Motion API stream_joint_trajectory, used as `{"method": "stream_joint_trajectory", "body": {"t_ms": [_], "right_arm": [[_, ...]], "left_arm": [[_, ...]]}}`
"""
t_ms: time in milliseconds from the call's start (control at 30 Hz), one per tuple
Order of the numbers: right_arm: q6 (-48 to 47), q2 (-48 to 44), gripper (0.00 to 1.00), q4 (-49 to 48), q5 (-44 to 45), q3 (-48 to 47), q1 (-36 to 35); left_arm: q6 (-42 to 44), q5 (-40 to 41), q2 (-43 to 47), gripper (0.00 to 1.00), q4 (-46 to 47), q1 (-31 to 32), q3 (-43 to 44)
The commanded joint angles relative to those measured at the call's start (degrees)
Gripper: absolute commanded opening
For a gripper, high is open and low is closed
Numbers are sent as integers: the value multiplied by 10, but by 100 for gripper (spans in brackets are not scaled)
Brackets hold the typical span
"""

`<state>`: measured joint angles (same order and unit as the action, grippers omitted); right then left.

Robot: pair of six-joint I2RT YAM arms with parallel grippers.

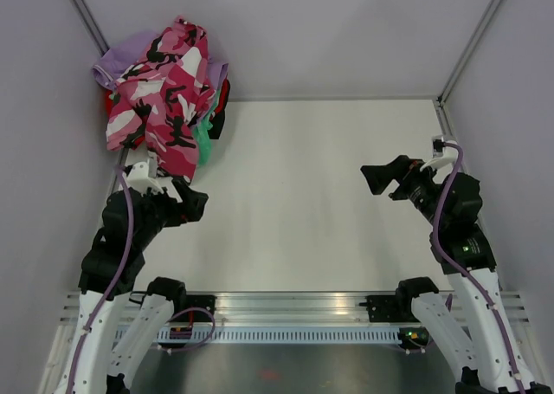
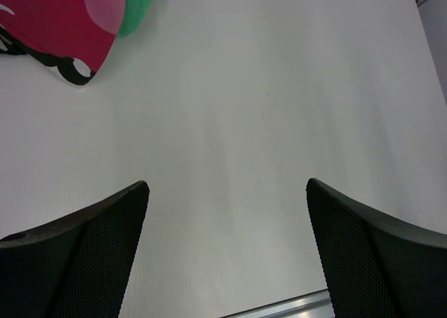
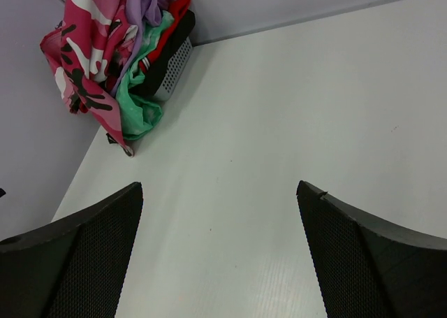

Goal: Fold and stack the trousers
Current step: Grab the trousers from the pile

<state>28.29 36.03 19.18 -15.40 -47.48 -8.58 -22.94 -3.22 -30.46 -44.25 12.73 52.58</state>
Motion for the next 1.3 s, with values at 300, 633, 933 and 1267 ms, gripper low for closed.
{"method": "stream_joint_trajectory", "body": {"t_ms": [300,633,933,1267], "right_arm": [[-6,17,98,-7,19,14,-1],[-26,60,98,-15,50,8,-1],[-26,88,98,-36,56,17,-1],[-15,152,98,-63,49,-5,-1]], "left_arm": [[2,137,-171,100,120,3,103],[134,205,-638,100,152,-32,524],[228,299,-862,100,161,-53,769],[219,128,-895,31,174,-110,712]]}}
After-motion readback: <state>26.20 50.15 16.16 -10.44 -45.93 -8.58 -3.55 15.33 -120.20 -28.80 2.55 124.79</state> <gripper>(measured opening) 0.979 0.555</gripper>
